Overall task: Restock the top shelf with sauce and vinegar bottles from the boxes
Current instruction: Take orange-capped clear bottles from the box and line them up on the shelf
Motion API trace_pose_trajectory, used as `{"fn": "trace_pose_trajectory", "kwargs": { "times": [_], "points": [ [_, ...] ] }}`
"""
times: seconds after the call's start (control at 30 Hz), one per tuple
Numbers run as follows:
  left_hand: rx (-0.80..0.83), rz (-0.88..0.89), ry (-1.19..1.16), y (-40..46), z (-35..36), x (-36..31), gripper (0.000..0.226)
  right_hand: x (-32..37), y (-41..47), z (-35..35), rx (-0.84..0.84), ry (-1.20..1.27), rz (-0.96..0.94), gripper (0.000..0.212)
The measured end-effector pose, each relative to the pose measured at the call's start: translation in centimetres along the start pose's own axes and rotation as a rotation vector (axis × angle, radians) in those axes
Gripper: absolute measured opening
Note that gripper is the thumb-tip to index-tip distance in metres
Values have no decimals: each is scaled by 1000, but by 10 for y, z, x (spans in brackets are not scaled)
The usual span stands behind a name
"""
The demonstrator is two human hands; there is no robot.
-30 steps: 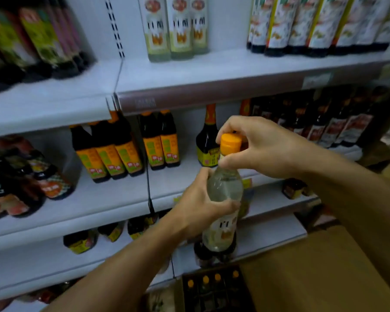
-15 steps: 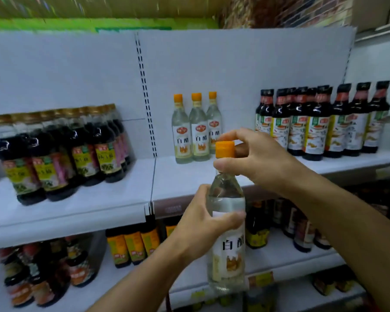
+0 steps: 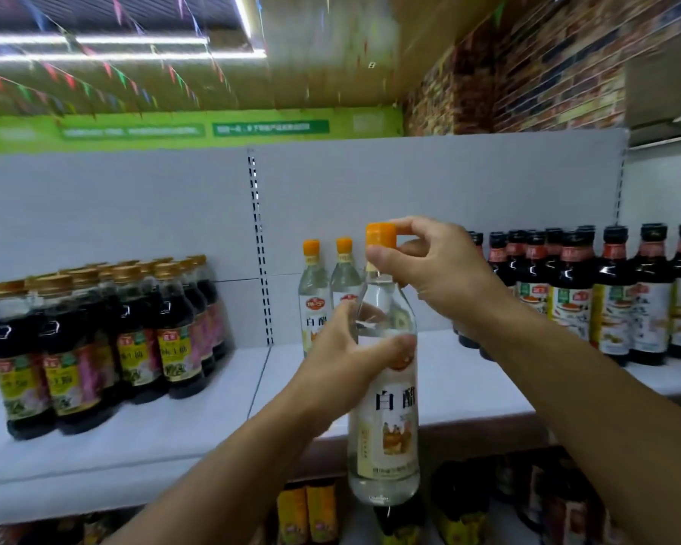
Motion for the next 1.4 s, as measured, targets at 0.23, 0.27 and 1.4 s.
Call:
{"fn": "trace_pose_trajectory", "kwargs": {
  "times": [0.23,0.27,1.4],
  "points": [
    [-64,14,-29,50,-2,-19,55,-45,1,-29,103,30,99,67],
    [-72,17,-32,56,-3,-20,57,-57,-2,-29,151,38,141,68],
    [399,-275,321,131,40,187,62,-294,83,-19,-188,-216,458,57]
  ]
}}
Point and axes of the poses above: each hand's wrist, its own y-axis towards the middle knuckle, its own z-axis out of the palm, x = y × z, the point moved 8 cm from there along y, towards the middle knuckle, and after that the axes turned 11 degrees about y, right-handed, at the moved point
